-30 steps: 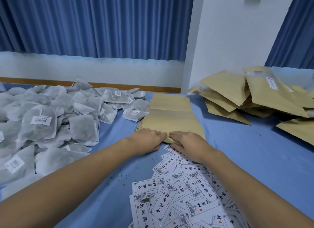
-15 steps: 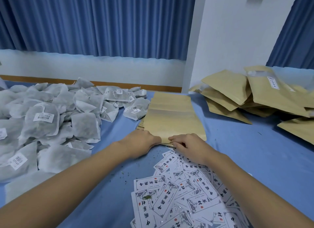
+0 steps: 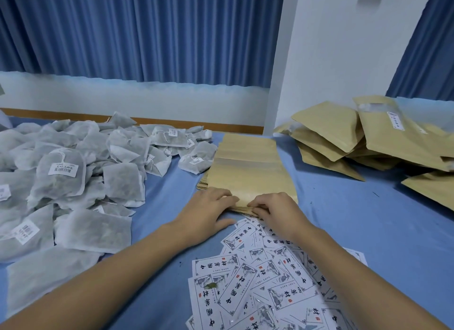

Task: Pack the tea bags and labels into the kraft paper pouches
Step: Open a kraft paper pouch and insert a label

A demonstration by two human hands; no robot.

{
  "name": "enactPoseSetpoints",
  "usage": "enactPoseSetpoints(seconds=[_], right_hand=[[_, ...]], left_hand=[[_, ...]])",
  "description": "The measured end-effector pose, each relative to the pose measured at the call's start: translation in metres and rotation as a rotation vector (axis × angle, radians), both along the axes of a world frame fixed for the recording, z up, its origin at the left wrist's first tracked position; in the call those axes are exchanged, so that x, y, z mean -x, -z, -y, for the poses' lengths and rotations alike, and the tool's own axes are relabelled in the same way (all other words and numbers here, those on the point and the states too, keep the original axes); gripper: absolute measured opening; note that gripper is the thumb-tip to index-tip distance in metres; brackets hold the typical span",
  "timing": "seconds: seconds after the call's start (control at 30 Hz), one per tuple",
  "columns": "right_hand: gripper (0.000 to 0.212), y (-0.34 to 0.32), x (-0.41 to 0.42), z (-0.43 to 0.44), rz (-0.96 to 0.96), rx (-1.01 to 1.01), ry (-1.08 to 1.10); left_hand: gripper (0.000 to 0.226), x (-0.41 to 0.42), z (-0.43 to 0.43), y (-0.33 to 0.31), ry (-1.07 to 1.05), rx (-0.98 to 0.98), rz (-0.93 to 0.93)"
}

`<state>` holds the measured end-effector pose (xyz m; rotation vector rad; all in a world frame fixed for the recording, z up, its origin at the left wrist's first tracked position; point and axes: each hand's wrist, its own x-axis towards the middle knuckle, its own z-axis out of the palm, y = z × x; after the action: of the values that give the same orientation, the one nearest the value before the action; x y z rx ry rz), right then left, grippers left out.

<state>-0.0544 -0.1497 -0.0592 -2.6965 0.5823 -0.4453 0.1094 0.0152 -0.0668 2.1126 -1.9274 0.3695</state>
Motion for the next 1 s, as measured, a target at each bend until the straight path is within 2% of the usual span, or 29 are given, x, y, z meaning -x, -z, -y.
enactPoseSetpoints(seconds=[0.07, 0.13, 0.27, 0.63, 0.73, 1.0], right_hand=[[0.013, 0.003, 0.0, 0.0, 0.058, -0.072, 0.046], [0.013, 0.003, 0.001, 0.0, 0.106, -0.176, 0.065], [0.016, 0.002, 0.001, -0.004, 0.132, -0.255, 0.06], [0.009, 0.008, 0.003, -0.021, 0.151, -0.156, 0.1], [0.009, 0.009, 0.0, -0.026, 0.138, -0.11, 0.142], [0.015, 0.015, -0.007, -0.041, 0.33, -0.154, 0.278]], left_hand=[[0.022, 0.011, -0.001, 0.002, 0.06, 0.219, 0.125], [0.007, 0.021, 0.0, 0.003, 0.119, 0.331, 0.234], [0.012, 0.029, 0.006, 0.005, 0.096, 0.317, 0.328], [0.018, 0.032, 0.007, 0.004, 0.049, 0.326, 0.261], [0.018, 0.035, 0.007, 0.001, 0.076, 0.288, 0.327], [0.019, 0.031, 0.006, -0.007, 0.156, 0.294, 0.321]])
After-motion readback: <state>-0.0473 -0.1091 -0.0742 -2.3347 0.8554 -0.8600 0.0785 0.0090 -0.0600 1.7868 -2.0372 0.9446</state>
